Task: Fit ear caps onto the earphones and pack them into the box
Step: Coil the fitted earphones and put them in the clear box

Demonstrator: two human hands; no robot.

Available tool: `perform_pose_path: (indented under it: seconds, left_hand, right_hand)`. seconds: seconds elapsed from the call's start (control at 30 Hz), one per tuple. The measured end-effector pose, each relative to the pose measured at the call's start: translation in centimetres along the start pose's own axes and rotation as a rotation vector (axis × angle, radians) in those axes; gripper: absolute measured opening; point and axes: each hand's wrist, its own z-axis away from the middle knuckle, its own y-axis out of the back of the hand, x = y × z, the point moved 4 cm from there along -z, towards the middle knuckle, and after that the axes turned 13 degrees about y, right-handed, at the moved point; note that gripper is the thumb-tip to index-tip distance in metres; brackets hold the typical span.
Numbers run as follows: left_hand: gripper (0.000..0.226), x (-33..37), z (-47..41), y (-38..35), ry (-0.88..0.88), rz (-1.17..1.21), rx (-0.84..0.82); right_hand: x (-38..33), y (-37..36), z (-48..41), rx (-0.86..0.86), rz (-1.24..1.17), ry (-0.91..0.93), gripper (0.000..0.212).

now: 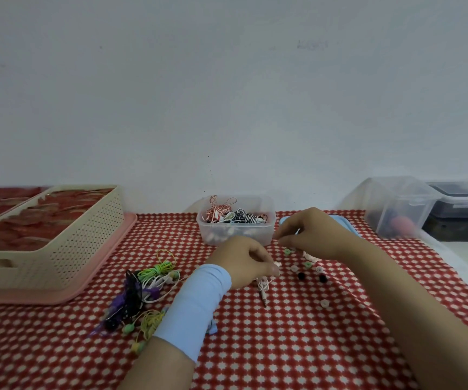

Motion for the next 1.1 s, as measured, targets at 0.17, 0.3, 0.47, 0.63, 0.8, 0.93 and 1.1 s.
perform_pose_path:
  seconds: [0.17,0.3,0.47,0.63,0.8,0.93,1.1]
  left_hand:
    - [0.012,-1.0,-0.2,1.3,0.037,0.453,0.050]
    - [0.013,-1.6,-0.3,1.3,0.037,0.568,0.051]
    - [0.010,-1.7,-0.4,1.2,0.058,0.657,0.024]
    - [0.017,-1.8,-0.5,1.1,0.087,0.665,-0.003]
    - [0.020,-2.0,-0.6,1.0,0.065,0.628,0.014]
    - [0.018,-2.0,-0.6,1.0,0.046,0.635,0.007]
    - [0.017,-2.0,-0.4,1.0,0.029,0.644,0.005]
  right_hand:
    - [-0.5,0.5,0.3,0.094,-0.241,-0.036,0.006]
    - [-1.4,0.5,0.6,0.100,-0.457,-0.072,0.007]
    - [-1.7,-0.3,0.7,0.033,-0.571,-0.102,0.010]
    - [-1.6,-0.4,0.8,-0.008,-0.621,-0.132,0.011]
    - [-1.5,-0.6,0.8,-0.051,-0.628,-0.146,0.012]
    - [-1.2,-1.1,0.6,-0.072,-0.631,-0.131,0.013]
    - [-1.1,-1.3,0.6,-0.098,-0.685,-0.147,0.017]
